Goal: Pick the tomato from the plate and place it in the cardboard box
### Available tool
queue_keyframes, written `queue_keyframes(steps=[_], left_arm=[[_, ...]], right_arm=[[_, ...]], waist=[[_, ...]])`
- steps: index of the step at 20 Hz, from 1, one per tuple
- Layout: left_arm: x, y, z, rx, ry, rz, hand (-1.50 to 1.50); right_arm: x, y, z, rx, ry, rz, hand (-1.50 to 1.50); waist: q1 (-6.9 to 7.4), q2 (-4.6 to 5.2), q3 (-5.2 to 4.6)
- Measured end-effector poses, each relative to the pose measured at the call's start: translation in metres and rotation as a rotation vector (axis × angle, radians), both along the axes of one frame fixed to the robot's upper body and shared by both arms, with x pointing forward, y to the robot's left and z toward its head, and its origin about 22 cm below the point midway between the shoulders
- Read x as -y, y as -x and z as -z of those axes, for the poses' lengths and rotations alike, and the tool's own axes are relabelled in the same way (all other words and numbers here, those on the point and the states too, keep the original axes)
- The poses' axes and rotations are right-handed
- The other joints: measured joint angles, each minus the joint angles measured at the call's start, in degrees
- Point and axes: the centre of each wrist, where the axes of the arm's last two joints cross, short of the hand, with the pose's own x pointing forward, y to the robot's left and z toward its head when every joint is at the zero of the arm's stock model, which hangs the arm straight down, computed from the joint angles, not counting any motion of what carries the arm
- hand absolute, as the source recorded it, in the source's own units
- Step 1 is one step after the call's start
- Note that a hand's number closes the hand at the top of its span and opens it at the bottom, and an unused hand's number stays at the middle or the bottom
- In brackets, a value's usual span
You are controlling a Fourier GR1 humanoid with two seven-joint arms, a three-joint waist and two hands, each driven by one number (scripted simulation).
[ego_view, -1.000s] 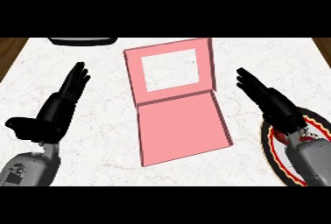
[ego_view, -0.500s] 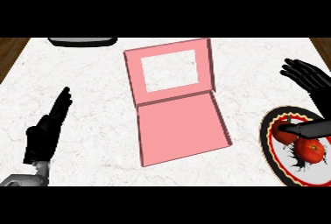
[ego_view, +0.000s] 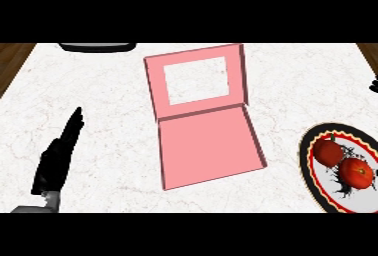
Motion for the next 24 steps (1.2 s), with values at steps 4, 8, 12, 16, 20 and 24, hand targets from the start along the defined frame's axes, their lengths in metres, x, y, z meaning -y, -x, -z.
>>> queue_keyframes(steps=[4,8,12,16,20,24], left_arm=[[0.005,-0.002,0.000,0.000,0.004,0.008,0.00],[0.003,-0.006,-0.005,-0.001,0.001,0.007,0.00],[0.001,-0.004,-0.007,0.000,-0.004,0.004,0.00],[0.001,-0.003,-0.012,-0.004,0.000,-0.005,0.00],[0.002,-0.004,-0.006,-0.005,0.005,-0.014,0.00],[0.000,0.005,-0.009,-0.003,0.001,-0.012,0.00]], right_arm=[[0.014,-0.001,-0.039,-0.016,0.287,-0.036,-1.50],[0.013,0.002,-0.059,-0.078,0.563,-0.109,-1.50],[0.006,0.008,-0.051,-0.142,0.743,-0.191,-1.50],[-0.002,0.015,-0.037,-0.177,0.828,-0.242,-1.50],[-0.006,0.018,-0.026,-0.201,0.878,-0.247,-1.50],[-0.012,0.023,-0.018,-0.218,0.894,-0.240,-1.50]], waist=[[0.44,0.10,-0.03],[0.43,0.04,-0.07],[0.23,-0.11,-0.09],[-0.25,-0.23,-0.09],[-0.50,-0.26,-0.10],[-0.61,-0.32,-0.11]])
